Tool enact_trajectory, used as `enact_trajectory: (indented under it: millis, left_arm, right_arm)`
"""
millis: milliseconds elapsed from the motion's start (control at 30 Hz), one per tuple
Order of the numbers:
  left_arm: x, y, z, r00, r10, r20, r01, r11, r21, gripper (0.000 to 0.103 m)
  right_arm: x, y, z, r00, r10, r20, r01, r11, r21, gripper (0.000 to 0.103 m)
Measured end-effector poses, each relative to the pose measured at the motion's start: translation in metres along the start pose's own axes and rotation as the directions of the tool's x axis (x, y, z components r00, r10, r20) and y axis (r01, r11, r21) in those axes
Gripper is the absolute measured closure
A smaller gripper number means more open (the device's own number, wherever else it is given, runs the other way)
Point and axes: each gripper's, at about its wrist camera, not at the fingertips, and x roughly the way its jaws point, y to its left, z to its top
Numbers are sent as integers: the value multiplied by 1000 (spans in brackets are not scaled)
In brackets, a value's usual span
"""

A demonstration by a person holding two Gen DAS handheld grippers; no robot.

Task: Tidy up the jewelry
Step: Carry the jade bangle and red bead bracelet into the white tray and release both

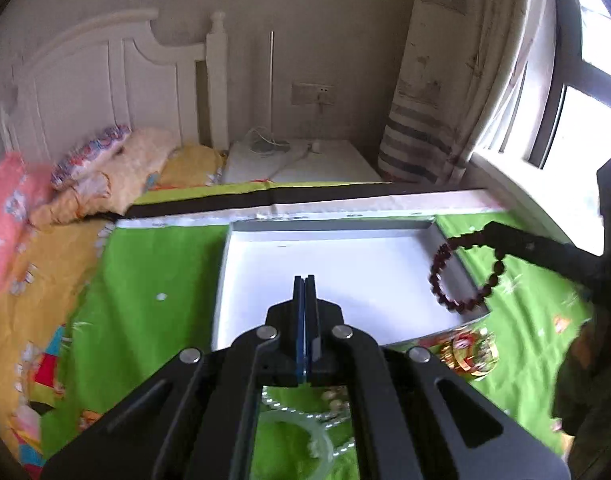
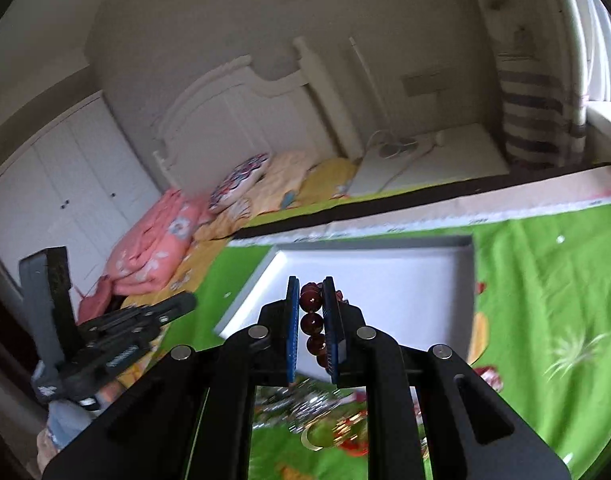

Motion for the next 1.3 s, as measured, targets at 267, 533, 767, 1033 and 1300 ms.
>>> enact_trajectory:
  millis: [267,533,767,1033,1300]
  left_arm:
    - [-13,-19,-94,989,20,-149,6,985,172,53]
    - [32,-11,-118,969,6,-247,31,989,146,86]
    - [3,-3,-94,986,-72,-153,85,993,79,89]
    - [17,-15,-16,995,-72,-72,76,996,56,89]
    - [100,-42,19,986,88,-145,-71,990,118,72]
  right_arm:
    - [-8,-8,-13,999,34,1,-34,999,-23,88]
    - [-11,-9,-15,999,37,9,-37,999,-21,88]
    - [-13,-16,-7,999,25,29,-25,999,-24,88]
    - [5,-34,-4,1000,-1,-3,1,1000,22,88]
    - [9,-59,-17,999,-32,-35,36,993,109,88]
